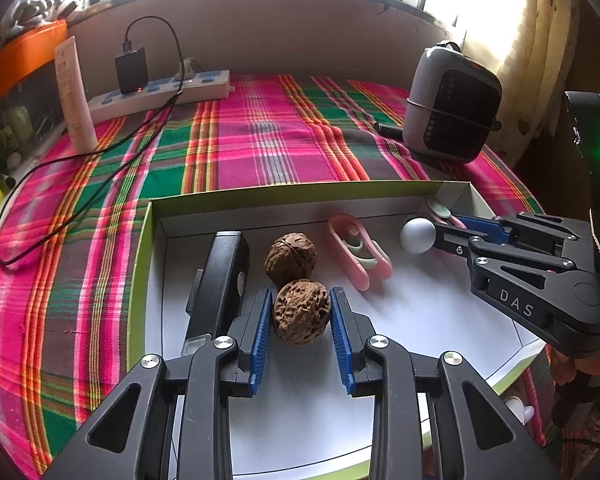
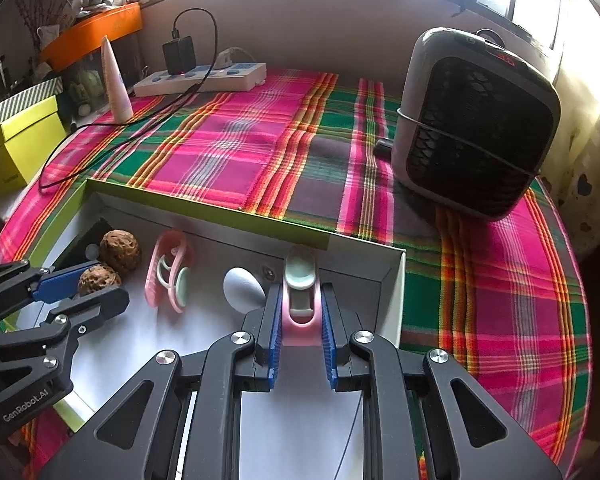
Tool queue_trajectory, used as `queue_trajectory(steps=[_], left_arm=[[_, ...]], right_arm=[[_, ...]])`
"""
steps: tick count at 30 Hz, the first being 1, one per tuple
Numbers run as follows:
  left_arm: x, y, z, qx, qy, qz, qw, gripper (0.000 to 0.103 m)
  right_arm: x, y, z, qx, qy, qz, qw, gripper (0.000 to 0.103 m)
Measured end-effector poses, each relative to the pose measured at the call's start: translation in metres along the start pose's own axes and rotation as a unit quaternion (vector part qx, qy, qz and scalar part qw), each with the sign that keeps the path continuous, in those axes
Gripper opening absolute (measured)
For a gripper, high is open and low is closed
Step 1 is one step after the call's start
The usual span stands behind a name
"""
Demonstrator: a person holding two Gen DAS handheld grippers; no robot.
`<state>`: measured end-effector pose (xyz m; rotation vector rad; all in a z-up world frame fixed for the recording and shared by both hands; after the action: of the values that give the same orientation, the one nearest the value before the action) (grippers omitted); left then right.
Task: Organize objects
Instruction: 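Open the left tool to release the walnut while the right tool releases the pink holder in the box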
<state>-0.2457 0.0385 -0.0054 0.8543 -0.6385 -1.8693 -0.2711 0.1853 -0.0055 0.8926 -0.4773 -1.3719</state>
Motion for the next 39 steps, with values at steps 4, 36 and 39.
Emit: queue_trajectory(steps=[4, 36, 39], left_arm=[[0.000, 0.000, 0.000, 0.000, 0.000, 0.000, 1.0000, 0.027], [-0.004, 0.006, 0.000, -0.006, -0.005, 0.001, 1.0000, 0.037], [-0.006, 0.009, 0.000, -0.007, -0.006, 0.001, 1.0000, 0.038]], right_arm=[[0.000, 0.000, 0.000, 0.000, -0.002, 0.000, 1.000, 0.018], [0.001, 0.008, -0.001, -0.005, -0.006, -0.012, 1.000, 0.028], [0.001, 0.011, -0.002, -0.007, -0.008, -0.012, 1.000, 0.028]])
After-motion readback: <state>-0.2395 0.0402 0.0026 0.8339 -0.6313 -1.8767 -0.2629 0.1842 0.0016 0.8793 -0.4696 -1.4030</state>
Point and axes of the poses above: each gripper's, at about its wrist camera, not at the fingertips, and y roughly against the way its jaws point, x to its left, z to its top, the point moved 3 cm from there along -y, roughly the way its jaws point, and after that the axes turned 13 degrees about -z, right-handed, at the moved point
